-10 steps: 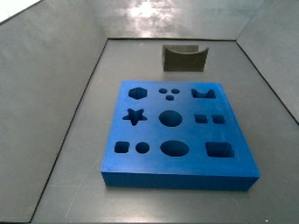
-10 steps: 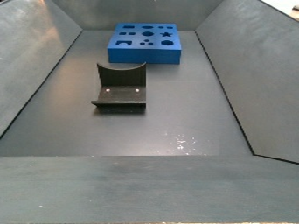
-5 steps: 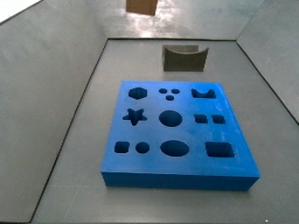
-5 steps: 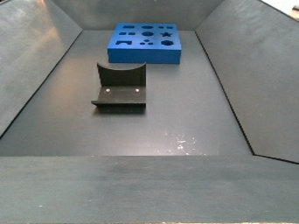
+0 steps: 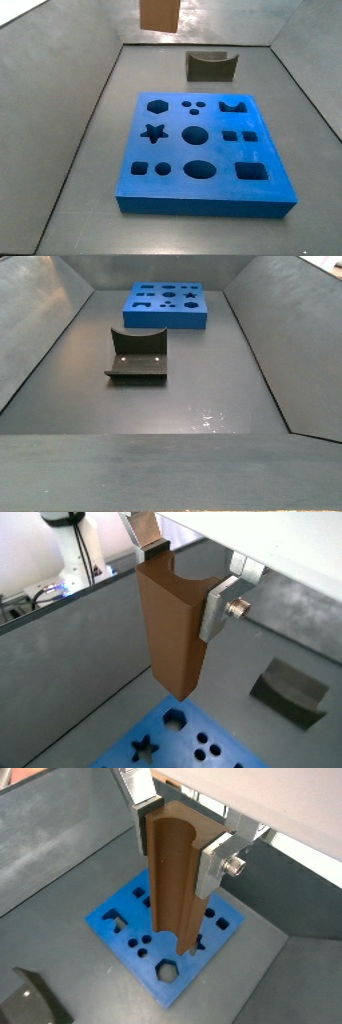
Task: Pick up the arch object. Move up. Place the arch object on the fixture. Regrasp the arch object. Move to above the board. Insert the arch object.
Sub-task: Move to above the board, then insert the arch object.
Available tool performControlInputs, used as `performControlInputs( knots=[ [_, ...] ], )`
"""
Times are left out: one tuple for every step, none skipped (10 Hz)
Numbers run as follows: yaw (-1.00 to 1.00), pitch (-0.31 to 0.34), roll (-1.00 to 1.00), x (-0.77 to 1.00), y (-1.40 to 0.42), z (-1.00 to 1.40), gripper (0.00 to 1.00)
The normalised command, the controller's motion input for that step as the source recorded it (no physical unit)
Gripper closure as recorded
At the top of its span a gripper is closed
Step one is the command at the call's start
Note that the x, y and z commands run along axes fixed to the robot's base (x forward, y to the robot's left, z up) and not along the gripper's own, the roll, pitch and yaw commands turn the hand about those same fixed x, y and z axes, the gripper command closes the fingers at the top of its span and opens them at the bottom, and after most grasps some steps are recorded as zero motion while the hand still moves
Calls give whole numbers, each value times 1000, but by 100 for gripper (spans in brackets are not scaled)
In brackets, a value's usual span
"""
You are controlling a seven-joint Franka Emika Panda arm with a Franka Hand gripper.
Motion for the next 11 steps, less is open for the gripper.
performControlInputs(
  knots=[
    [-16, -120, -239, -75, 32, 2, 100],
    [0, 0, 0, 17, 0, 0, 100],
    [0, 0, 0, 229, 0, 0, 100],
    [0, 0, -34, 360, 46, 0, 100],
    [3, 0, -29, 429, 37, 0, 100],
    [0, 0, -30, 500, 29, 0, 100],
    [0, 0, -17, 583, 34, 0, 100],
    [0, 10, -3, 646, 54, 0, 100],
    [0, 49, 0, 666, 63, 0, 100],
    [0, 61, 0, 763, 94, -43, 100],
    [26, 63, 0, 863, 29, -114, 100]
  ],
)
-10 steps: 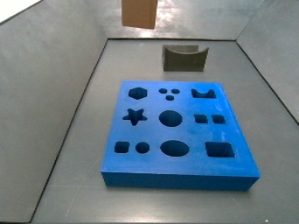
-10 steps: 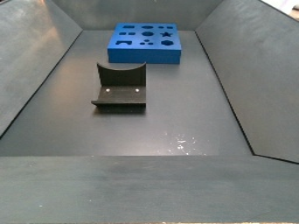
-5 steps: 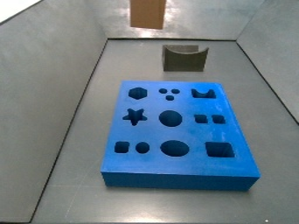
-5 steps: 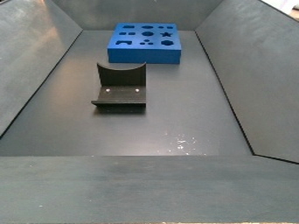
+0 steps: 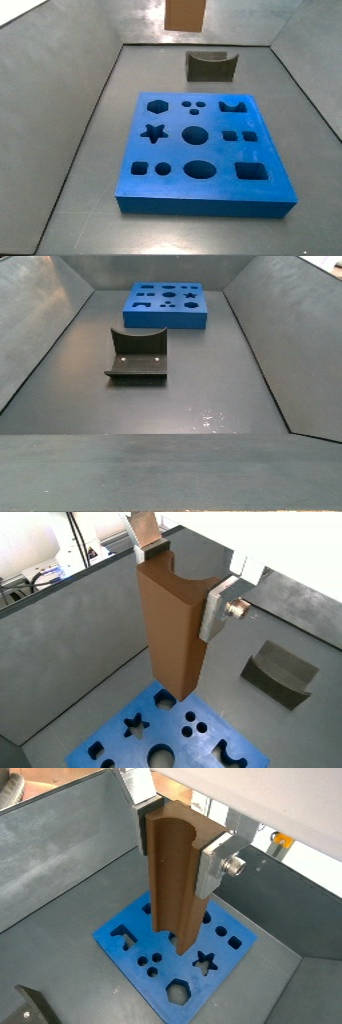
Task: Pick up the arch object. Move up. Place the arch object on the fixture. Regrasp the arch object. Move to above the board. Insert the arch object.
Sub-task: Insert the arch object.
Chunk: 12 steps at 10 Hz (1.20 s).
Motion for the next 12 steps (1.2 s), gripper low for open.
performControlInputs(
  knots=[
    [0, 69, 0, 903, 0, -186, 100],
    [11, 74, 0, 946, 0, -206, 100],
    [17, 69, 0, 971, 0, -211, 100],
    [17, 56, 0, 1000, 0, -166, 100],
    [46, 59, 11, 1000, 3, -134, 100],
    [71, 46, 33, 1000, 0, -89, 100],
    [143, 11, 46, 1000, 26, -57, 100],
    [209, 0, 71, 1000, 3, 0, 100],
    [217, 0, 109, 946, 0, 0, 100],
    [223, -1, 110, 914, 0, 0, 100],
    [231, -1, 83, 934, 0, 0, 100],
    [203, 0, 77, 977, 0, -17, 100]
  ],
)
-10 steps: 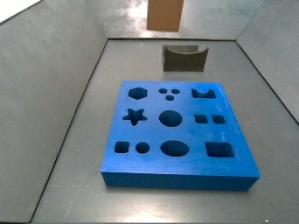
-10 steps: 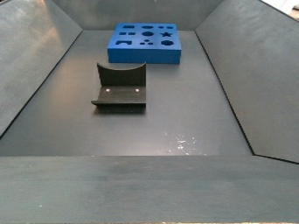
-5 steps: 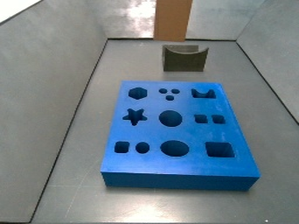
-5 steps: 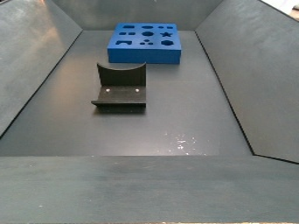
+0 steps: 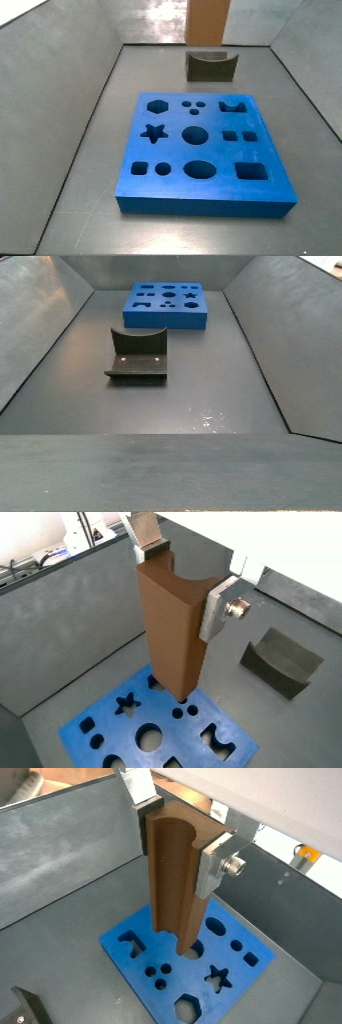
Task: Pick up the arch object. Move up. Place the arch object on the fixture. Regrasp the arch object. Move to above the board. Insert the arch object.
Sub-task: Insert the arch object.
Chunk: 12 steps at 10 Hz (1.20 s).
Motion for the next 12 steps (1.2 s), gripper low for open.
performControlInputs(
  knots=[
    [169, 0, 54, 1000, 0, -51, 100],
    [143, 0, 63, 1000, 0, -126, 100],
    [129, 0, 66, 1000, 0, -169, 100],
    [111, 0, 63, 1000, 0, -203, 100],
    [123, 0, 43, 1000, 54, -163, 100],
    [120, 0, 34, 1000, 77, -114, 100],
    [117, 0, 41, 1000, 71, -91, 100],
    [114, 0, 69, 1000, 34, -97, 100],
    [71, 14, 121, 1000, 0, -189, 100],
    [29, 26, 160, 1000, 0, -234, 100],
    [0, 33, 184, 1000, -6, -254, 100],
    [0, 34, 186, 1000, 0, -246, 100]
  ],
)
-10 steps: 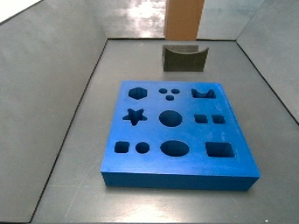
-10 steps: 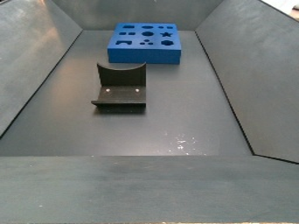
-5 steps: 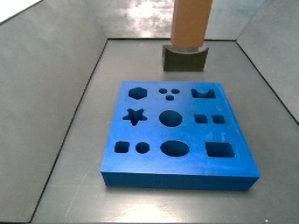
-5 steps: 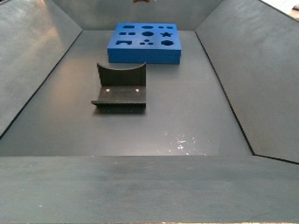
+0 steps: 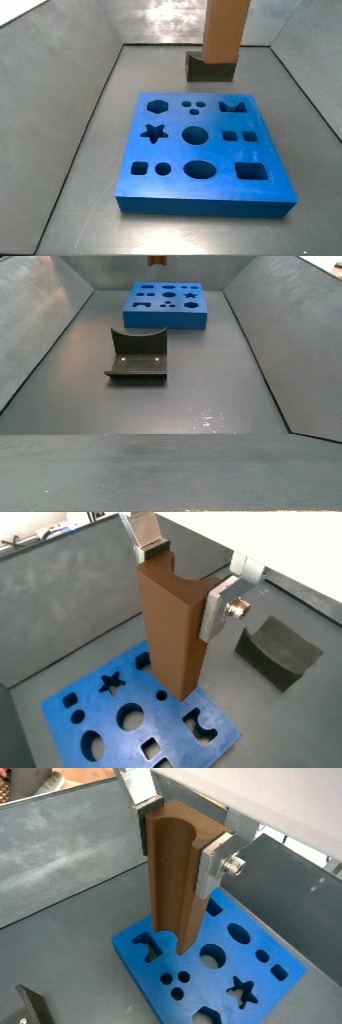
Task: Pick up the arch object. Move up. Place the arch object on the fixture. Regrasp the arch object. Move to above the board. Insert the arch object.
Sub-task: Insert the arch object.
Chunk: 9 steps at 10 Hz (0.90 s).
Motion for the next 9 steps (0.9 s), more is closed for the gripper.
performControlInputs(
  knots=[
    [0, 36, 184, 1000, 0, -246, 100],
    [0, 34, 183, 1000, 0, -220, 100],
    [0, 31, 184, 1000, -20, -209, 100],
    [0, 33, 199, 1000, -57, -206, 100],
    [0, 29, 193, 1000, -100, -211, 100],
    [0, 7, 161, 1000, -131, -206, 100],
    [-14, 0, 140, 1000, -143, -203, 100],
    [-23, 0, 133, 1000, -137, -197, 100],
    [-6, 4, 136, 1000, -109, -220, 100]
  ],
)
